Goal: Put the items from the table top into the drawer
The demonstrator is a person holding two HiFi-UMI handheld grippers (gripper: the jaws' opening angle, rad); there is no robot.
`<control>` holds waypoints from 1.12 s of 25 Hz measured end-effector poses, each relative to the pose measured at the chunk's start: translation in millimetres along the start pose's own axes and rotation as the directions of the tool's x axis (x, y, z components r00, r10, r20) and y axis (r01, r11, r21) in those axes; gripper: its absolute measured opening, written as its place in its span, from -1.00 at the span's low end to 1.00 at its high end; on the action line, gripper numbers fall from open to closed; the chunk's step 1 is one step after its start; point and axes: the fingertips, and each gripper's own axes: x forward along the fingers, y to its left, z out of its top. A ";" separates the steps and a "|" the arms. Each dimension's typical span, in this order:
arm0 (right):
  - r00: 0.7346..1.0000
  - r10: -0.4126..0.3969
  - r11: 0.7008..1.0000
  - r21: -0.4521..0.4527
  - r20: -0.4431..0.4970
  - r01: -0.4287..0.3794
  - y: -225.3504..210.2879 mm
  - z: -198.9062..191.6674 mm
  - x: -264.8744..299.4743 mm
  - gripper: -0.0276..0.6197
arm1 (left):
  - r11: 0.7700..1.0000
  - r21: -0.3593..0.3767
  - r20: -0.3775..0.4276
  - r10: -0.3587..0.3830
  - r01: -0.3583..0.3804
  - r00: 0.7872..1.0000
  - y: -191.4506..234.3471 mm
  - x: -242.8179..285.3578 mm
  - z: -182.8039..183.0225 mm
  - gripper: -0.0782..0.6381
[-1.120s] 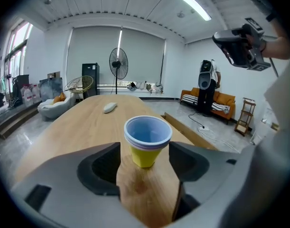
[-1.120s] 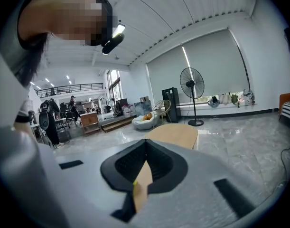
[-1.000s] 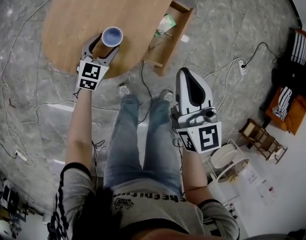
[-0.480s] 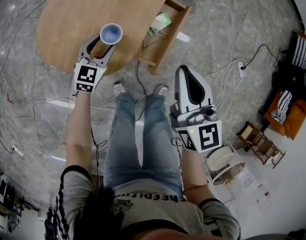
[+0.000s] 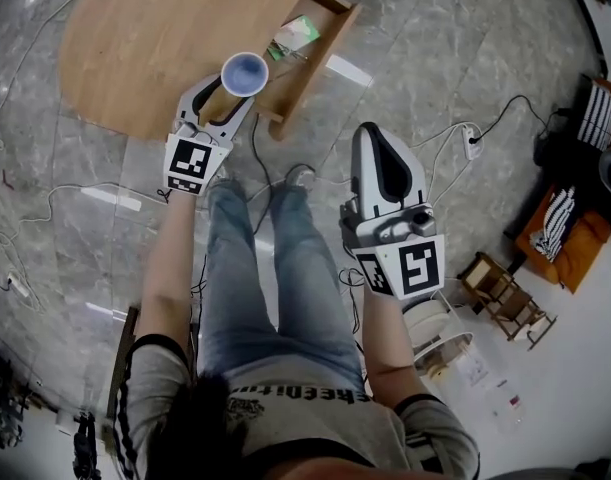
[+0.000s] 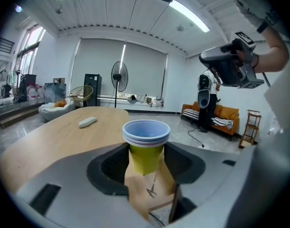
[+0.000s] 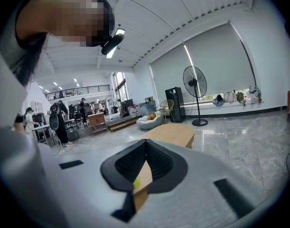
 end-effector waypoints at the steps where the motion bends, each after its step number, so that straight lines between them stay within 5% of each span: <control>1: 1.000 0.006 1.000 0.000 0.002 -0.006 -4.3 -0.1 -4.1 -0.91 | 1.000 -0.002 0.003 0.002 -0.002 1.000 -8.4 2.3 0.5 -0.14; 15: 0.997 0.076 0.997 -0.014 -0.003 -0.076 -59.9 -19.0 -60.0 -0.91 | 0.982 -0.094 -0.070 0.156 -0.163 0.985 -79.5 36.0 -41.4 -0.14; 24: 0.996 0.083 0.997 0.007 -0.024 -0.083 -89.5 -40.2 -71.9 -0.91 | 0.941 -0.202 -0.168 0.239 -0.271 0.956 -74.4 57.6 -76.9 -0.14; 28: 0.996 0.087 0.996 0.015 -0.031 -0.087 -96.6 -48.3 -67.9 -0.91 | 0.941 -0.181 -0.225 0.244 -0.287 0.943 -67.6 66.3 -93.2 -0.14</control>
